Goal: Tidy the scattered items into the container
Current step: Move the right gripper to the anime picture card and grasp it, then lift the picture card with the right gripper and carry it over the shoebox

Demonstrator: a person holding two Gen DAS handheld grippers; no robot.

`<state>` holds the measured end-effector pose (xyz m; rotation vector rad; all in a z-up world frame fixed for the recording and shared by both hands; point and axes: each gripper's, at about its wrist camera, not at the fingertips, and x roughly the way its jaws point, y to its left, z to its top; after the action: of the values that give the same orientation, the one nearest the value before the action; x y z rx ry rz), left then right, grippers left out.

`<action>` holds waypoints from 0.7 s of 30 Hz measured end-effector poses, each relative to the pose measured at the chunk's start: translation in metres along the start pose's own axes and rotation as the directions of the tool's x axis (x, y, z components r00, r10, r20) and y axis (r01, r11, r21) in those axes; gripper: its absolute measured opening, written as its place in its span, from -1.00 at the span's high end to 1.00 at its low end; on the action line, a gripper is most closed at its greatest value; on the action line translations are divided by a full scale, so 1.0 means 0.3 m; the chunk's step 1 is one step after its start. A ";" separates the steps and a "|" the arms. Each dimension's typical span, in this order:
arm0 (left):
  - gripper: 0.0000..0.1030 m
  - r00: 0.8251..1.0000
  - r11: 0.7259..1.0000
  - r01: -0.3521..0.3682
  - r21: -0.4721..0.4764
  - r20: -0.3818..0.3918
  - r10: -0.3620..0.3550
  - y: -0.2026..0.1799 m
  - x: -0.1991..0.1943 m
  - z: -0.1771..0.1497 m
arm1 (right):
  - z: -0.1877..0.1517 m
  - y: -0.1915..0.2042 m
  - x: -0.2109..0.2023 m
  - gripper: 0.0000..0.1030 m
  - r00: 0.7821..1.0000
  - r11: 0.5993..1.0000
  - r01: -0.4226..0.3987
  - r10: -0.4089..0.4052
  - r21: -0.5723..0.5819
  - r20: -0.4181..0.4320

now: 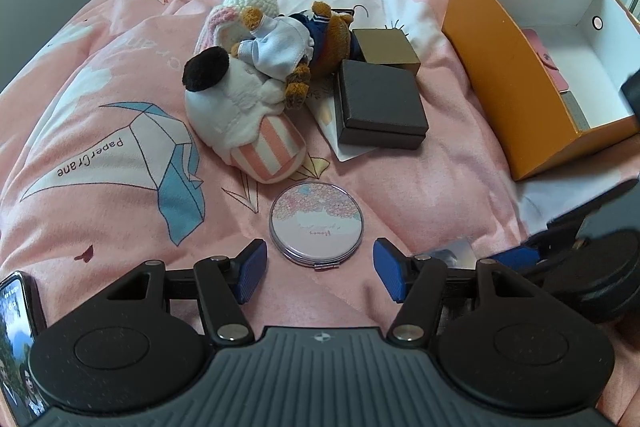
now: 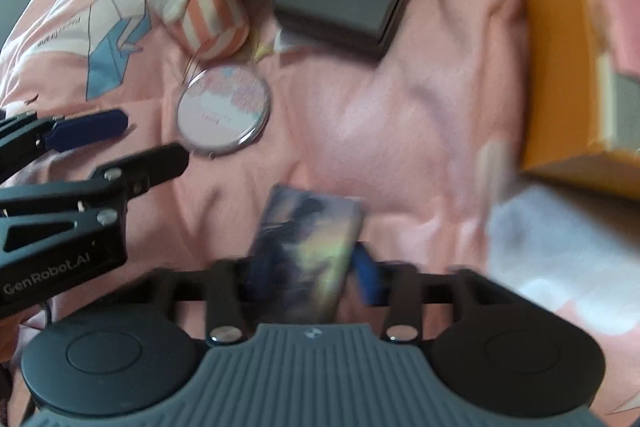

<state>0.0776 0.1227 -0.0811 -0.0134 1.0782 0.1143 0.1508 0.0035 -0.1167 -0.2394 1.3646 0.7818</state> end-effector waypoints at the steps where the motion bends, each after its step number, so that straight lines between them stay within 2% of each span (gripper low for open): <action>1: -0.35 1.000 1.000 0.002 -0.001 0.000 -0.002 0.000 0.000 0.001 | 0.008 -0.004 -0.011 0.59 1.000 1.000 0.007 -0.007 -0.004 0.008; 2: -0.35 1.000 1.000 0.003 0.000 0.000 -0.003 -0.001 0.000 0.001 | 0.016 -0.006 -0.019 0.72 1.000 1.000 0.018 -0.018 -0.008 0.014; 4: -0.36 1.000 1.000 0.005 0.006 -0.001 -0.005 -0.006 -0.001 0.000 | 0.029 -0.010 -0.019 0.72 0.999 0.999 0.035 -0.035 -0.016 0.011; 8: -0.35 1.000 1.000 0.008 0.008 -0.005 -0.008 -0.009 -0.002 -0.005 | 0.026 -0.006 -0.013 0.29 1.000 1.000 0.004 -0.004 -0.009 -0.003; 13: -0.32 1.000 1.000 -0.009 -0.002 -0.008 0.009 -0.004 -0.001 -0.007 | 0.012 0.017 -0.006 -0.01 1.000 1.000 -0.015 0.015 0.002 -0.028; 14: -0.32 1.000 1.000 -0.012 -0.006 -0.008 0.011 -0.002 -0.001 -0.008 | 0.008 0.028 -0.003 -0.15 0.999 1.000 -0.013 0.013 -0.006 -0.031; 16: -0.32 1.000 1.000 -0.009 -0.012 -0.008 0.009 0.004 -0.004 -0.010 | 0.003 0.052 0.010 -0.24 0.999 0.999 0.002 -0.003 -0.036 -0.038; 21: -0.32 1.000 1.000 -0.008 -0.014 -0.009 0.007 0.009 -0.005 -0.012 | 0.000 0.076 0.064 -0.30 0.997 0.997 0.044 -0.048 -0.064 -0.066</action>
<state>0.0735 0.1249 -0.0815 -0.0228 1.0867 0.1288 0.1366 0.0271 -0.1282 -0.3480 1.3950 0.7840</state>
